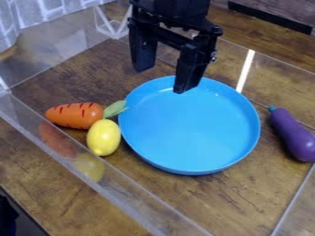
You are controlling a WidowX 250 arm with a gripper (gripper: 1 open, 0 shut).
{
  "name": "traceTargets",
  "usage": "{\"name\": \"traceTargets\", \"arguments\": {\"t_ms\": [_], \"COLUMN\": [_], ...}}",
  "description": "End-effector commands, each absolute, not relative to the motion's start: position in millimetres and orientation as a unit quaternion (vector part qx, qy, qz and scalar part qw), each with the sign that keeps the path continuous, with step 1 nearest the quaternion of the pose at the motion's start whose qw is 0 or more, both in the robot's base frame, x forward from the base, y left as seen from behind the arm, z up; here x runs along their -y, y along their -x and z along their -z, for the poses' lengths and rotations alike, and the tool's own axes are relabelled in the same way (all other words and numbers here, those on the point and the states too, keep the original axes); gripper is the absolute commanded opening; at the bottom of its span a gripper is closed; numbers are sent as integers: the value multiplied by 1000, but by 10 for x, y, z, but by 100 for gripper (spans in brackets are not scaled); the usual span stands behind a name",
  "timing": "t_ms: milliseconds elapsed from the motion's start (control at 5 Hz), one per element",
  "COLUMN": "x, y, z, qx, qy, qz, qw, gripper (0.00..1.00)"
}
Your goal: Remove the purple eggplant from the blue tray and put it on the table
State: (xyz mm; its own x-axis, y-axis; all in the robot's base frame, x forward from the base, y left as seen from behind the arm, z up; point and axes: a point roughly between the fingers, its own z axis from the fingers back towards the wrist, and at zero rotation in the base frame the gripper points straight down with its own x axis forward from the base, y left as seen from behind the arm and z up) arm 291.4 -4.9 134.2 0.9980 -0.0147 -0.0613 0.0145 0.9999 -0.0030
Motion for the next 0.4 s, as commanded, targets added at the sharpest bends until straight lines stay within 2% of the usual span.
{"name": "traceTargets", "arguments": {"t_ms": [0,200], "x": [83,140], "y": [-2978,-3068], "z": [-1350,-1473], "qx": [-36,-40], "qy": [2,3], "qz": [15,31], "qw": [999,999], "gripper": [100,100]}}
